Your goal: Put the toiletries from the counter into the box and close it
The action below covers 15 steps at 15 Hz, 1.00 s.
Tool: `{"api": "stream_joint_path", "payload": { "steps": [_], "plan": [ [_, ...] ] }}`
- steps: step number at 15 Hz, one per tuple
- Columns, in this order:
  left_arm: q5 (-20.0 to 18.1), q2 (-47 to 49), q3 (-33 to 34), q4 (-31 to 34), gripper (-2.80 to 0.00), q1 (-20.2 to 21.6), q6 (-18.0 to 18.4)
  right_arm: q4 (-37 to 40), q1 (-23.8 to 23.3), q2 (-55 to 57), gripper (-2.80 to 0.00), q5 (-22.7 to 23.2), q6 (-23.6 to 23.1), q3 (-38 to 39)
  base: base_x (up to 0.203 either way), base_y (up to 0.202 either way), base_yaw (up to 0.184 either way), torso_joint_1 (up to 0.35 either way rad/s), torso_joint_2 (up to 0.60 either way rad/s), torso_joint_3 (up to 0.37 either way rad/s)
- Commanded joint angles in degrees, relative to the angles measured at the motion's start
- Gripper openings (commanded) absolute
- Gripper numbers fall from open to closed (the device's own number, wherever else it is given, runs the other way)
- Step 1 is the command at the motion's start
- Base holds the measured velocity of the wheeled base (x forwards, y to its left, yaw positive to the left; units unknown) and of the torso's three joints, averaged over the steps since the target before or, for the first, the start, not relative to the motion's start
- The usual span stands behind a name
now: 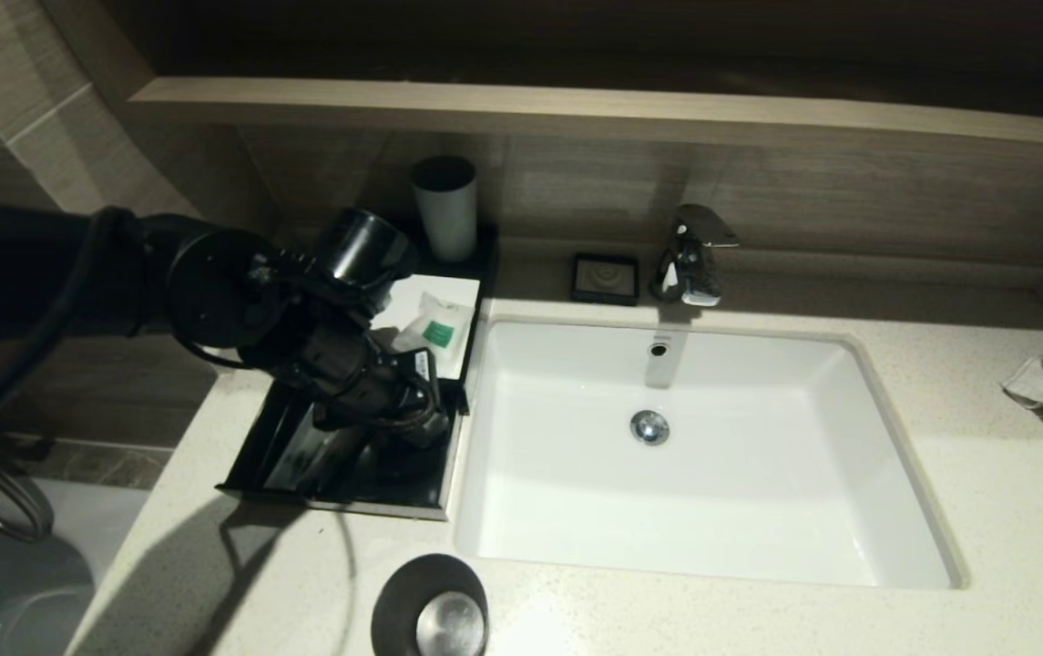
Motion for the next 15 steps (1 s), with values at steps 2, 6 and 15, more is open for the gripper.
{"api": "stream_joint_path", "payload": {
  "steps": [2,6,15],
  "plan": [
    [0.05,-1.5,-0.01,0.37,0.0,0.01,-0.29,0.0,0.0,0.09,-2.8,-0.02,0.03,0.0,0.0,0.0,0.0,0.0,0.0,0.0],
    [0.05,-3.86,1.46,1.16,0.0,0.01,-0.38,0.0,0.0,0.09,-2.8,-0.02,0.03,0.0,0.0,0.0,0.0,0.0,0.0,0.0],
    [1.89,-9.02,2.47,0.76,0.0,-0.14,-0.38,0.0,0.0,0.09,-2.8,-0.02,0.03,0.0,0.0,0.0,0.0,0.0,0.0,0.0]
  ]
}}
